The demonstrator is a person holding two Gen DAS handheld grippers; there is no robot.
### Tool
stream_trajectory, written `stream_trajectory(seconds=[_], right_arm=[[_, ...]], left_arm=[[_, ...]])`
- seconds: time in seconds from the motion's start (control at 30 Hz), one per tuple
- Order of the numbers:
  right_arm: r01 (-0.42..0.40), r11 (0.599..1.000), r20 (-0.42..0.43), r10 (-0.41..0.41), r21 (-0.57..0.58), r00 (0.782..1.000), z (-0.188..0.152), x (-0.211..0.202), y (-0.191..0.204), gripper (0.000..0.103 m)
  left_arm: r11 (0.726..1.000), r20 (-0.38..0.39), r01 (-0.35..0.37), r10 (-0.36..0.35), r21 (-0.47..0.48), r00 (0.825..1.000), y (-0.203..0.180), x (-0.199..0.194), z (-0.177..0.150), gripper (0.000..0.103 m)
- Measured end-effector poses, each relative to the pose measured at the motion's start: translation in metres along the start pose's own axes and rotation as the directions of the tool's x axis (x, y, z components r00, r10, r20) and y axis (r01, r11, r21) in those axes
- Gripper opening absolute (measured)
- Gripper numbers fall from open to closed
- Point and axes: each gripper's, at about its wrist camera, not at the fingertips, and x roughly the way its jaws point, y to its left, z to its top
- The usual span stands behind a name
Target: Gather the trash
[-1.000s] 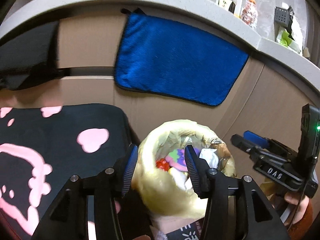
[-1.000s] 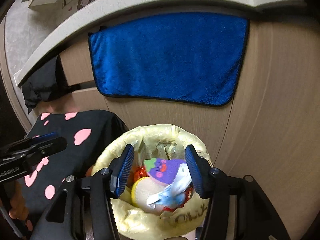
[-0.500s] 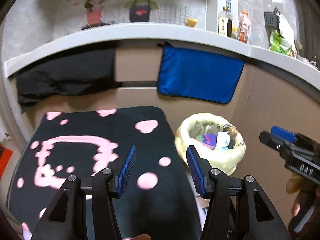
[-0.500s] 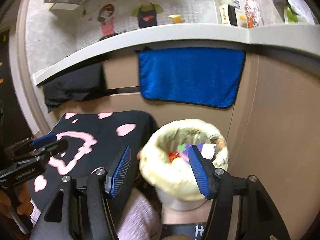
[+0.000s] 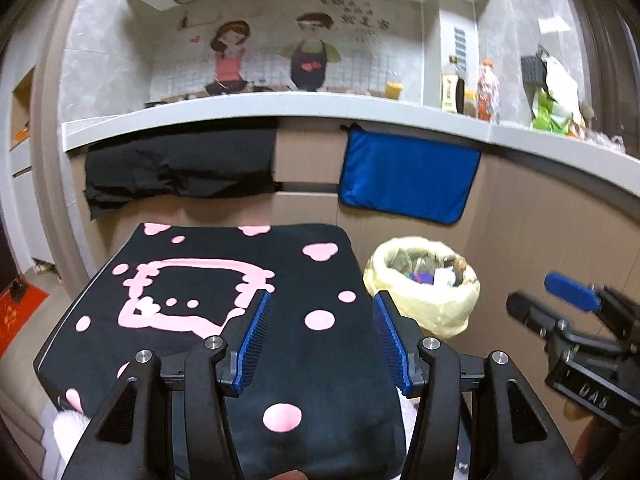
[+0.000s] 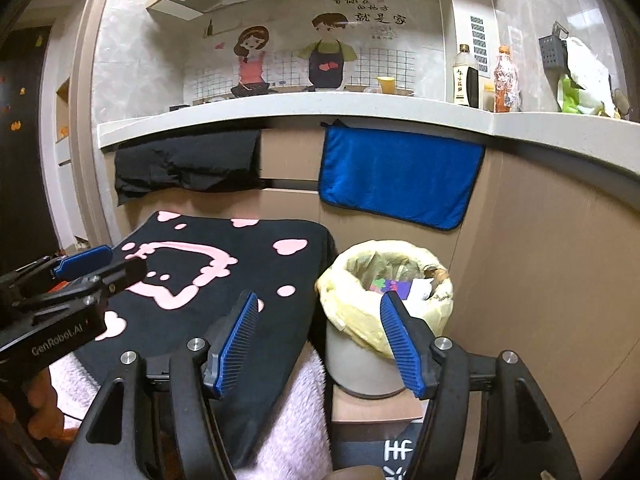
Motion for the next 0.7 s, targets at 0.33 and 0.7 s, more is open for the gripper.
stream_trajectory(seconds=[0.33,0.7], right_arm=[[0.007,1.0,0.048,-0.008,0.03,0.999,-0.014,-0.027,-0.006,0.061],[0.003,0.999,0.074,-0.006,0.04,0.997,-0.015,-0.037,-0.01,0.061]], left_arm=[[0.999,0.043,-0.042,0.043,-0.014,0.998,-0.006,-0.027,-0.006,0.055],[0.999,0.059,-0.042,0.042,-0.009,0.997,-0.009,-0.037,-0.005,0.055]])
